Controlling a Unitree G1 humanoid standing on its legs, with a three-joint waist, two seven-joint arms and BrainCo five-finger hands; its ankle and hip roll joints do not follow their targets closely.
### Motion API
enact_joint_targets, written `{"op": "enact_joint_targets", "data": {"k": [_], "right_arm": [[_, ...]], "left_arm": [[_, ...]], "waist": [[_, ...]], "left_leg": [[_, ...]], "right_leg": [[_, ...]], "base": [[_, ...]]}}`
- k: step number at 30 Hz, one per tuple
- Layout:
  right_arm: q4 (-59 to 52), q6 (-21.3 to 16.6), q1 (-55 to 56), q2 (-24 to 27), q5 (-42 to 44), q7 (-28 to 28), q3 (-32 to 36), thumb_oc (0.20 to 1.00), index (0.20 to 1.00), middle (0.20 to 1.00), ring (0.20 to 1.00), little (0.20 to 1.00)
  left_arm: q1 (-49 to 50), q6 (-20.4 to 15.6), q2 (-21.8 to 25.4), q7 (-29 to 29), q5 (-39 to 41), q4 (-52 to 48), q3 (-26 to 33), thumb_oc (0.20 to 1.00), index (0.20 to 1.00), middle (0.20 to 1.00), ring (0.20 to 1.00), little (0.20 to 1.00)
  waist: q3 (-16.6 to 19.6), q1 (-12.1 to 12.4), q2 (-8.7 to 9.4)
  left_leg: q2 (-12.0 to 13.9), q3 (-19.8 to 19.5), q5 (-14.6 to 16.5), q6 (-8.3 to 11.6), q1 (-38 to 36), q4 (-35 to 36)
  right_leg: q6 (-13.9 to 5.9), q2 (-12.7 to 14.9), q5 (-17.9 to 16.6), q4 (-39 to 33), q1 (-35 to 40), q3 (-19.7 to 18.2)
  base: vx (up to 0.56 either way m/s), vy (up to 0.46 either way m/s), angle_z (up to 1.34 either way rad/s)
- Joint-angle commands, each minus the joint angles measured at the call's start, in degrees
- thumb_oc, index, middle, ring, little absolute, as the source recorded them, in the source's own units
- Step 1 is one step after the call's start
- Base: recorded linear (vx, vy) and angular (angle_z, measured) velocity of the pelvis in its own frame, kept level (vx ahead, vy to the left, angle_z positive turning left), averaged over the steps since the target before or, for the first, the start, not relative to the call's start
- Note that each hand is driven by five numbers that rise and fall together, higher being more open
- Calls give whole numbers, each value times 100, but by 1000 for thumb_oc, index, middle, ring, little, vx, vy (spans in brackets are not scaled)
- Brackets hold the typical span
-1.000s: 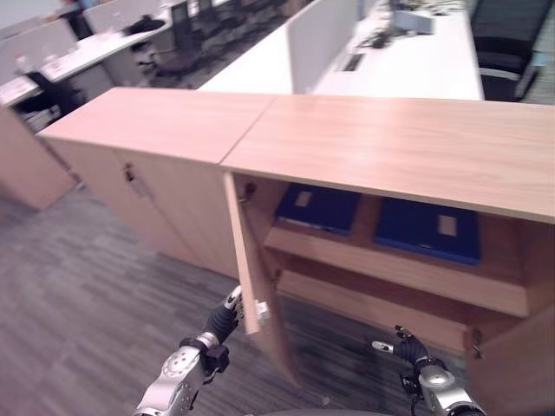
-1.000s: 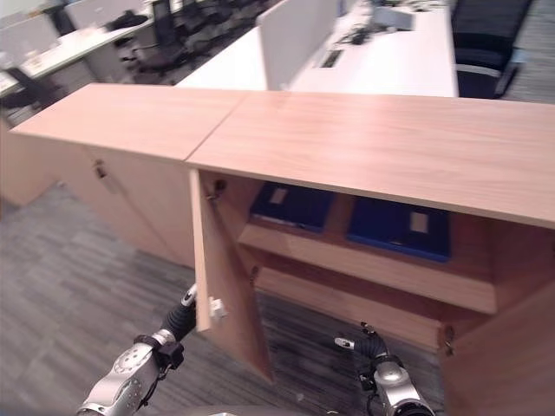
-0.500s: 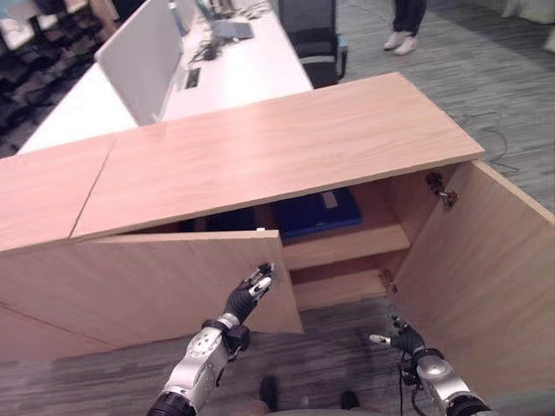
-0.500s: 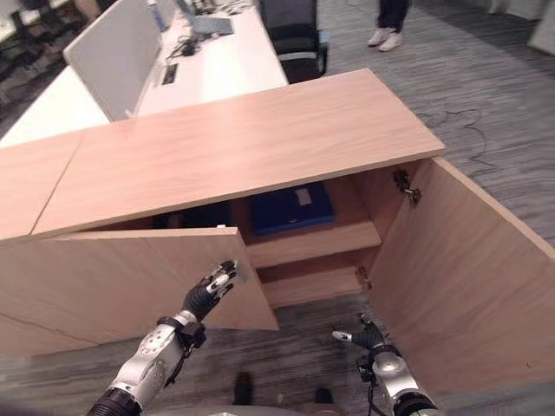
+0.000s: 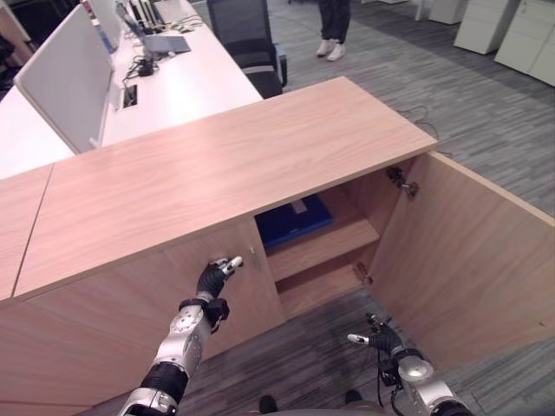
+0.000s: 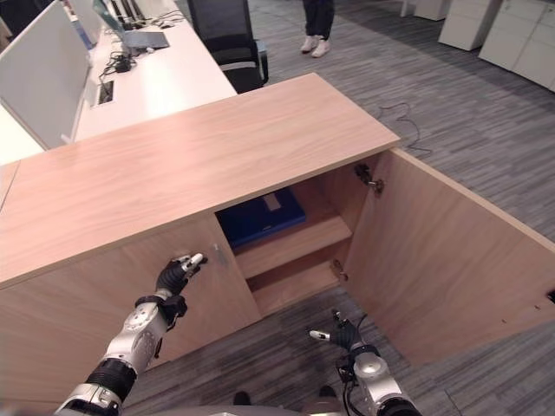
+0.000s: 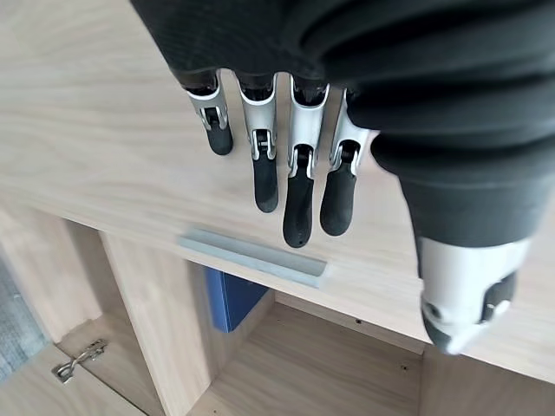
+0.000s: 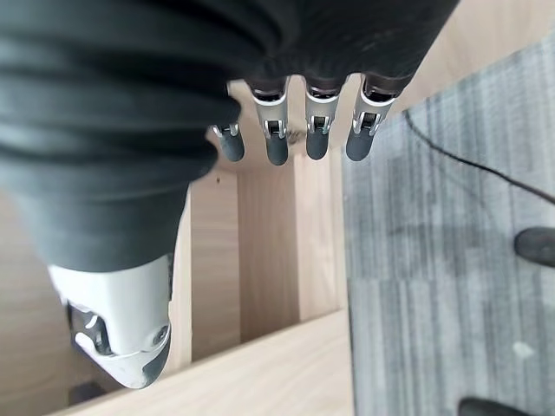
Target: Put the empty folder in the office cabinet
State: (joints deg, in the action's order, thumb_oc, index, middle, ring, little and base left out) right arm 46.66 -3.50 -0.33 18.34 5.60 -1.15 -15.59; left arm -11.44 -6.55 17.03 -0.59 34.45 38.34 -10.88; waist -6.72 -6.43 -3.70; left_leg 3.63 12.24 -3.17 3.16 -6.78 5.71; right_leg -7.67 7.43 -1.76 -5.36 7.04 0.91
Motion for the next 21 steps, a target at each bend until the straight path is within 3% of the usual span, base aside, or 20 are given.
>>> {"op": "enact_joint_targets", "data": {"k": [1, 3, 10, 15, 21], "right_arm": [[-215, -173, 30, 56, -19, 75, -98, 1000, 1000, 1000, 1000, 1000], [-275, -192, 117, 111, -16, 136, -111, 1000, 1000, 1000, 1000, 1000], [-167, -214, 64, 68, 66, 161, -120, 1000, 1000, 1000, 1000, 1000], [68, -195, 1, 0, 85, 142, -75, 1000, 1000, 1000, 1000, 1000], [445, -123, -96, -77, 245, 42, 340, 1000, 1000, 1000, 1000, 1000]], "left_arm": [[-1283, -601, 519, 278, 2, 496, 568, 1000, 1000, 1000, 1000, 1000], [-1860, -583, 1059, 356, 14, 1087, 741, 1000, 1000, 1000, 1000, 1000], [-2190, -608, 1359, 372, -94, 1306, 747, 1000, 1000, 1000, 1000, 1000], [-2012, -640, 1099, 359, -160, 922, 602, 1000, 1000, 1000, 1000, 1000], [-846, -616, 366, 53, -506, -535, 127, 1000, 1000, 1000, 1000, 1000]], "waist": [[313, -38, 222], [349, -106, 302], [347, -91, 384], [344, -25, 439], [307, 119, 461]], "left_leg": [[74, 116, 250, 121, -201, -71], [42, 224, 322, 75, -244, -71], [-18, 268, 395, 13, -267, -71], [-68, 213, 427, -34, -257, -71], [-158, 124, 480, -122, -233, -71]], "right_leg": [[-350, 40, 25, 143, -87, 340], [-429, 94, 1, 271, -178, 324], [-513, 178, -10, 465, -274, 340], [-544, 243, -20, 520, -275, 460], [-569, 353, -46, 579, -262, 608]], "base": [[30, 58, -5], [38, 85, -22], [9, 40, -17], [0, 17, -4], [1, 30, 6]]}}
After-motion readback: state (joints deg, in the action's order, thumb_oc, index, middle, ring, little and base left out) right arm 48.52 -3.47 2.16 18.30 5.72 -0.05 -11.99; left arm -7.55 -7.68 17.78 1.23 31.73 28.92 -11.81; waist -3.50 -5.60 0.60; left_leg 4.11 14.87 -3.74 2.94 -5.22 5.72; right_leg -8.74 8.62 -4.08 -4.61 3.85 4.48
